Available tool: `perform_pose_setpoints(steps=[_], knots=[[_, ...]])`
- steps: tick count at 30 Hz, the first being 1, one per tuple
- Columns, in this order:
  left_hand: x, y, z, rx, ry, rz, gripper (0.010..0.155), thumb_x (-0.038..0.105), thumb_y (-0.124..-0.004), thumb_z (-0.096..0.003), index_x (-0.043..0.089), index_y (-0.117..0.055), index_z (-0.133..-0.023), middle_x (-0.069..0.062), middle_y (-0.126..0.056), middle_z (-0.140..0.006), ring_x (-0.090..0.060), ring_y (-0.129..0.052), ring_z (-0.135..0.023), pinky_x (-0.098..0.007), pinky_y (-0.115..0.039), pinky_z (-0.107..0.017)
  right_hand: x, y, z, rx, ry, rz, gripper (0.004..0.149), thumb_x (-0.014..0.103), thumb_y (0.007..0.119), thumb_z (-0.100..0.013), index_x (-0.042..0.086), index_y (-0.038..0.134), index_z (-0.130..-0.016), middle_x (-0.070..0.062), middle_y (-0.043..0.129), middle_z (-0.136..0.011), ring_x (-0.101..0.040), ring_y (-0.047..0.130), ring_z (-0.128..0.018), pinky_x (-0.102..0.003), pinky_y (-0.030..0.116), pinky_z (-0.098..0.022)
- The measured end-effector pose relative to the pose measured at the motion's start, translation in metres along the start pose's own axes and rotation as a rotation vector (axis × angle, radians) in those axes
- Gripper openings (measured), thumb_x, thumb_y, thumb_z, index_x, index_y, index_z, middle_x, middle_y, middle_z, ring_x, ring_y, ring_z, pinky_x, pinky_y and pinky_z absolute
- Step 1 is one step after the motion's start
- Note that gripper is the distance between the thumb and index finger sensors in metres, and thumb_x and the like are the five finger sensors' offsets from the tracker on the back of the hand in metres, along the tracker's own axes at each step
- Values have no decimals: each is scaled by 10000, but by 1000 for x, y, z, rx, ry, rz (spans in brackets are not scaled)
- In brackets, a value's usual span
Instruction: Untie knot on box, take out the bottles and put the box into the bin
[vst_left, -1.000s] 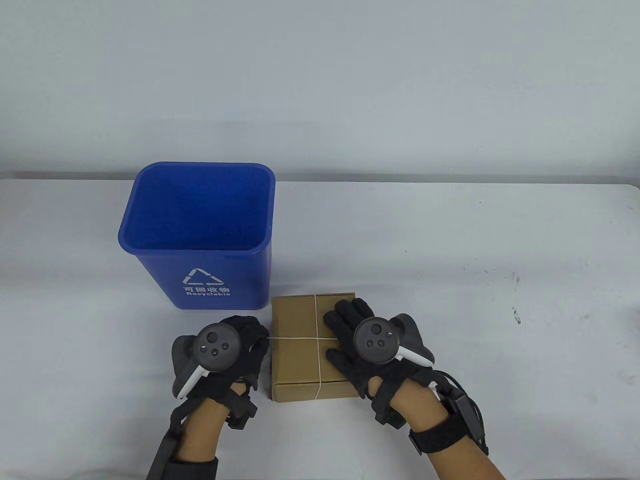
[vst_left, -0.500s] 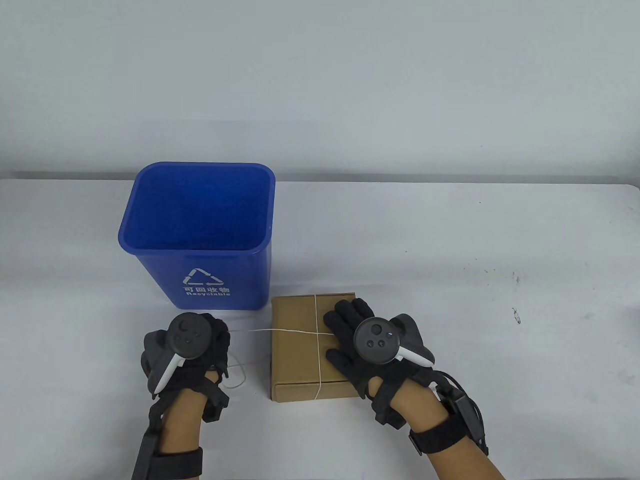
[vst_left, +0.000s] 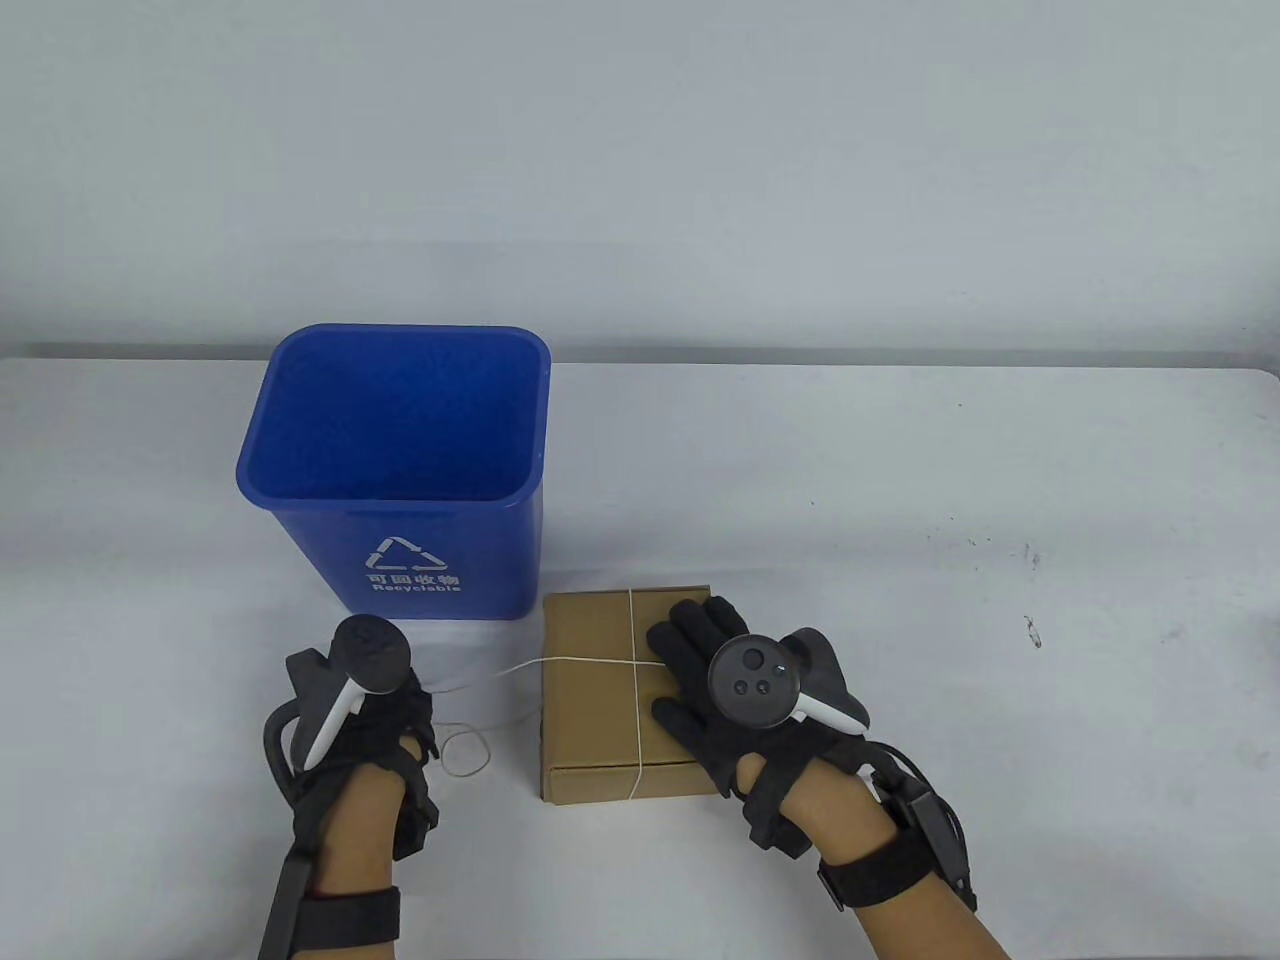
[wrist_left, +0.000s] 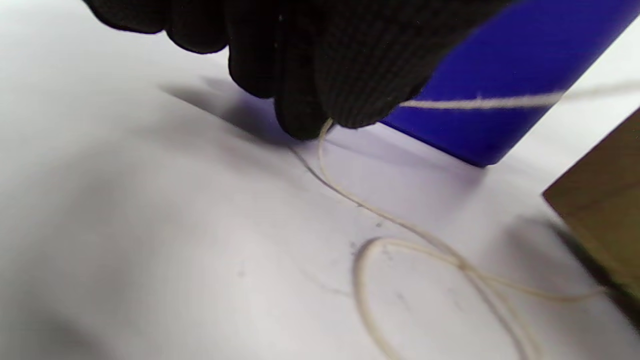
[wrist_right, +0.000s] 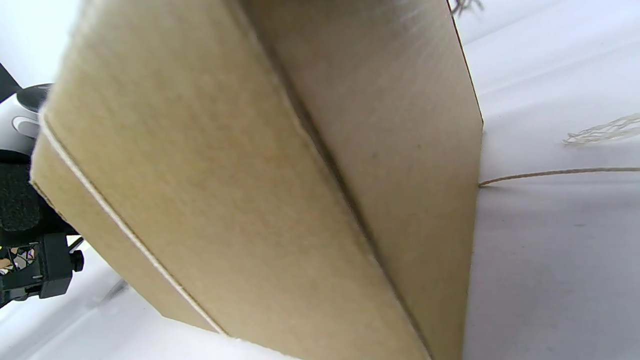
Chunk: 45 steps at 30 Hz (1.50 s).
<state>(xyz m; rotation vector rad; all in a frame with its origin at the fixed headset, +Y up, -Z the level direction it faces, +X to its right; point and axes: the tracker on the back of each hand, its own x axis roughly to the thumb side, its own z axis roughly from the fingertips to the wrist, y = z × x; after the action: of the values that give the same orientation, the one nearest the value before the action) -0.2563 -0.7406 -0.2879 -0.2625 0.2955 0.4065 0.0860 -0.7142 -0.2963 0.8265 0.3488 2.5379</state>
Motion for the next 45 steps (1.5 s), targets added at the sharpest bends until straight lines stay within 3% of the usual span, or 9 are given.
perform_pose_setpoints(steps=[7, 11, 15, 19, 23, 45], knots=[[20, 14, 23, 61, -168, 168, 559, 180, -782, -495, 71, -719, -1039, -199, -536, -1122, -535, -448, -1055, -693, -469, -723, 0, 0, 0, -5, -1, -5, 722, 484, 519, -515, 139, 239, -1084, -121, 67, -1112, -498, 39, -983, -734, 316, -634], [40, 10, 31, 94, -413, 251, 618, 253, -810, -500, 94, -661, -1079, -203, -494, -1140, -524, -402, -1077, -705, -444, -731, 0, 0, 0, -6, 0, -5, 721, 483, 520, -515, 139, 240, -1084, -121, 65, -1112, -499, 40, -983, -734, 316, -634], [59, -2, 33, 122, -540, 246, 668, 293, -838, -493, 115, -623, -1100, -158, -506, -1144, -517, -411, -1078, -700, -452, -732, 0, 0, 0, -8, -1, -5, 722, 483, 520, -515, 138, 240, -1084, -123, 67, -1111, -499, 39, -983, -734, 316, -634], [68, -12, 32, 207, -484, 159, 607, 323, -810, -497, 133, -689, -1061, -145, -608, -1107, -513, -524, -1048, -683, -521, -716, 0, 0, 0, -8, -1, -7, 720, 483, 519, -515, 139, 241, -1083, -121, 67, -1112, -498, 40, -983, -734, 315, -634], [66, -14, 27, 211, -472, 194, 432, 319, -809, -496, 140, -851, -888, -131, -697, -1054, -503, -591, -1024, -675, -554, -704, 0, 0, 0, -9, -1, -10, 721, 482, 520, -515, 137, 241, -1084, -124, 67, -1111, -500, 40, -982, -734, 316, -634], [11, 5, 5, 215, -135, 87, 445, 314, -803, -501, 77, -857, -873, -157, -726, -1024, -534, -573, -1014, -691, -526, -700, 0, 0, 0, -9, -1, -4, 722, 483, 520, -514, 139, 240, -1084, -120, 67, -1112, -499, 40, -983, -733, 317, -634]])
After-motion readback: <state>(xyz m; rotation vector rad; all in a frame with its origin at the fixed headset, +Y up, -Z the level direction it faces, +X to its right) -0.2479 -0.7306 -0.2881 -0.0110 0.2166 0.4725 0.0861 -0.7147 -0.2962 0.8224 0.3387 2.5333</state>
